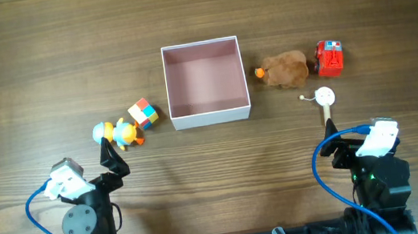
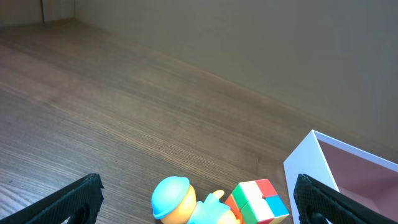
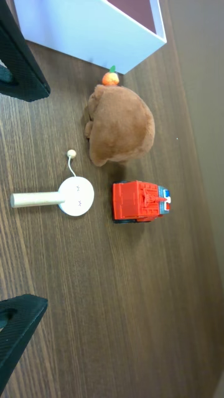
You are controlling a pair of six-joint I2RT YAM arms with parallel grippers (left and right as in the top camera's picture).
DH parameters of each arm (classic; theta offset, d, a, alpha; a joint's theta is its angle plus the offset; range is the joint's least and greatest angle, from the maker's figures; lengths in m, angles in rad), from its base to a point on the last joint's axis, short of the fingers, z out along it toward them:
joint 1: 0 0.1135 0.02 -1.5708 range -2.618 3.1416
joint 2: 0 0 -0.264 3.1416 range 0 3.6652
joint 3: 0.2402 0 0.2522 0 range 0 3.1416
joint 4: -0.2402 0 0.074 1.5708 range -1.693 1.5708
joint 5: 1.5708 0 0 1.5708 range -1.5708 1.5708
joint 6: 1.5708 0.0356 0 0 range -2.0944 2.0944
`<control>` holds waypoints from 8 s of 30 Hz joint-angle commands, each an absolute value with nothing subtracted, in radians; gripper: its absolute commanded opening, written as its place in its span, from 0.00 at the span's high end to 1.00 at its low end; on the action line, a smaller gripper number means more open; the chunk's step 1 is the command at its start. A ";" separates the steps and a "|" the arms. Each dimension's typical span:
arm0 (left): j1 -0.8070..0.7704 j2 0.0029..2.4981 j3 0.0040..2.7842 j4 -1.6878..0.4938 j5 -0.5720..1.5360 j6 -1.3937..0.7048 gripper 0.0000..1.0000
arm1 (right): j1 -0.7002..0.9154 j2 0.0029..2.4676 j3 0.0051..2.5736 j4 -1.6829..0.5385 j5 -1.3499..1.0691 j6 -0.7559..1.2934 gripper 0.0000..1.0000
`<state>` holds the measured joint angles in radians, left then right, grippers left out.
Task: Pack container
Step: 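Move the right gripper toward the brown plush toy, then grasp the brown plush toy with the right gripper, then carry the plush toy into the box and release it, then move the right gripper to the red toy truck and grasp it, then place the red truck in the box beside the plush toy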
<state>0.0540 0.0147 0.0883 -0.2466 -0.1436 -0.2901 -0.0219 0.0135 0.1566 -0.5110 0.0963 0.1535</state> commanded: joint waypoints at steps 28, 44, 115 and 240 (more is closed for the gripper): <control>-0.009 0.007 0.080 -0.254 0.037 -0.270 0.00 | -0.026 0.011 0.154 -0.510 0.088 0.164 0.00; -0.009 0.042 0.197 -0.205 0.163 -0.269 0.00 | -0.026 0.062 0.206 -0.324 -0.320 0.625 0.01; 0.138 1.519 1.167 -0.559 0.118 0.022 0.00 | 0.612 1.880 1.564 -0.634 0.052 0.548 0.96; 0.138 1.519 1.167 -0.559 0.118 0.023 0.00 | 0.522 1.908 1.595 -0.842 -0.068 0.252 0.72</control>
<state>0.1341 1.5131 1.1477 -0.5610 0.1204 0.0032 0.5167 1.8713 1.5909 -0.8810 -0.0563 0.1967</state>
